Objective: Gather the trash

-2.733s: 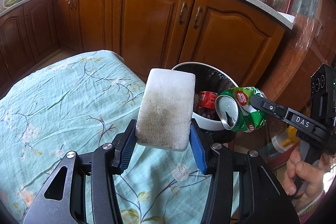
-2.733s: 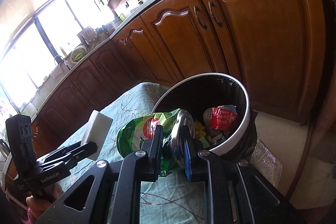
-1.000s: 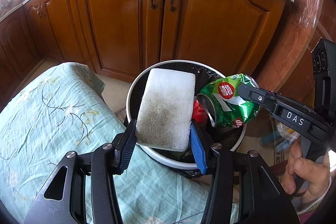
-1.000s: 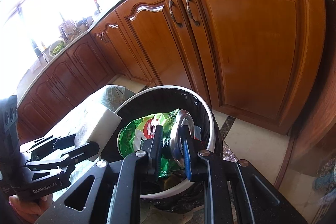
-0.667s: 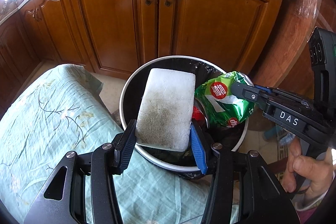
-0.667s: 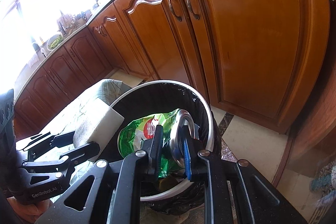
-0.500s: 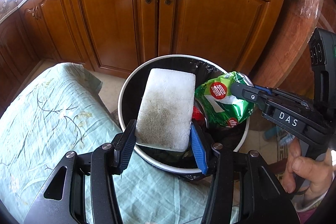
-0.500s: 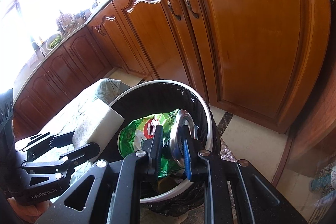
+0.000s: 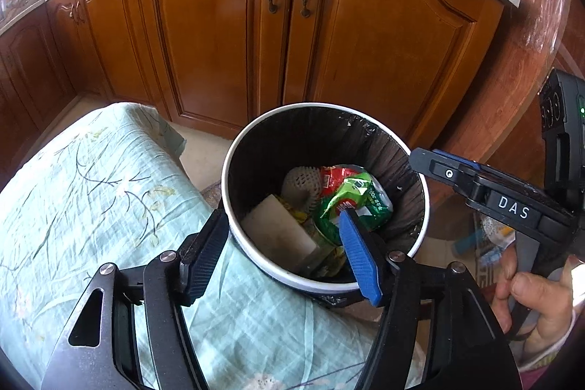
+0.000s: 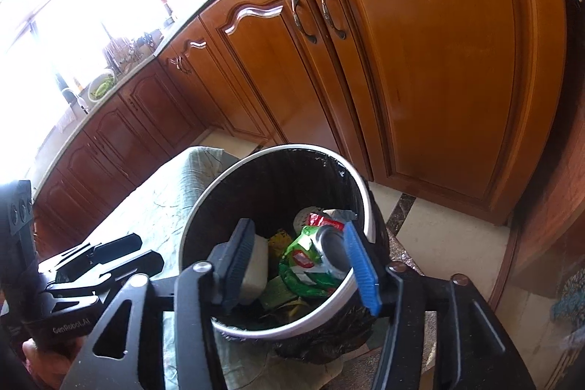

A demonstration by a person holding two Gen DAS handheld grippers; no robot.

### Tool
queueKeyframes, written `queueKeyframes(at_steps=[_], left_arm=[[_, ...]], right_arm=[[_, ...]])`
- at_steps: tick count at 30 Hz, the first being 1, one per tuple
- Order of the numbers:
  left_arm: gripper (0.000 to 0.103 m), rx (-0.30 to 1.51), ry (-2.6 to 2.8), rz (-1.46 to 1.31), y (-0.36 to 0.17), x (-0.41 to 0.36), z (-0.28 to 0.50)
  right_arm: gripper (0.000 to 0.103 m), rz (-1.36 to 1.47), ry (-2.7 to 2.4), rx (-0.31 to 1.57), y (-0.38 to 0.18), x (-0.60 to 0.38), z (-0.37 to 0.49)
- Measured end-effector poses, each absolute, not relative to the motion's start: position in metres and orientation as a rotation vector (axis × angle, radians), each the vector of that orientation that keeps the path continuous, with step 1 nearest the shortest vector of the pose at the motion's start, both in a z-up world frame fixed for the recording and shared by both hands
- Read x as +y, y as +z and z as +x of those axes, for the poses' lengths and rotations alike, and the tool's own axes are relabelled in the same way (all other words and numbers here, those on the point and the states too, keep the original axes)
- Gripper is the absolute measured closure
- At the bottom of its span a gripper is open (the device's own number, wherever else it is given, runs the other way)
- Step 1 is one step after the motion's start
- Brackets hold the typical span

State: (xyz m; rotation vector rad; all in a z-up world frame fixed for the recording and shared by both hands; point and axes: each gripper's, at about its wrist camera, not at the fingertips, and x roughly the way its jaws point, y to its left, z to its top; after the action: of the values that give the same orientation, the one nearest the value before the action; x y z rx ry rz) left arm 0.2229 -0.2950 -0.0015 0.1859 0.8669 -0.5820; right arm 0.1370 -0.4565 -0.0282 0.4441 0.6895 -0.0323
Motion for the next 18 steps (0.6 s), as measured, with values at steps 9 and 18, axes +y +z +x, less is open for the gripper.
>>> queueKeyframes(at_steps=[9, 18], left_arm=[[0.034, 0.846, -0.523, -0.029, -0.001, -0.227, 0.19], [0.025, 0.764, -0.478, -0.136, 0.007, -0.169, 0.144]], right_arm=[[0.008, 0.537, 0.005, 0.591, -0.027, -0.419, 0.088], [0.001, 0.441, 0.016, 0.568, -0.015, -0.35, 0.052]])
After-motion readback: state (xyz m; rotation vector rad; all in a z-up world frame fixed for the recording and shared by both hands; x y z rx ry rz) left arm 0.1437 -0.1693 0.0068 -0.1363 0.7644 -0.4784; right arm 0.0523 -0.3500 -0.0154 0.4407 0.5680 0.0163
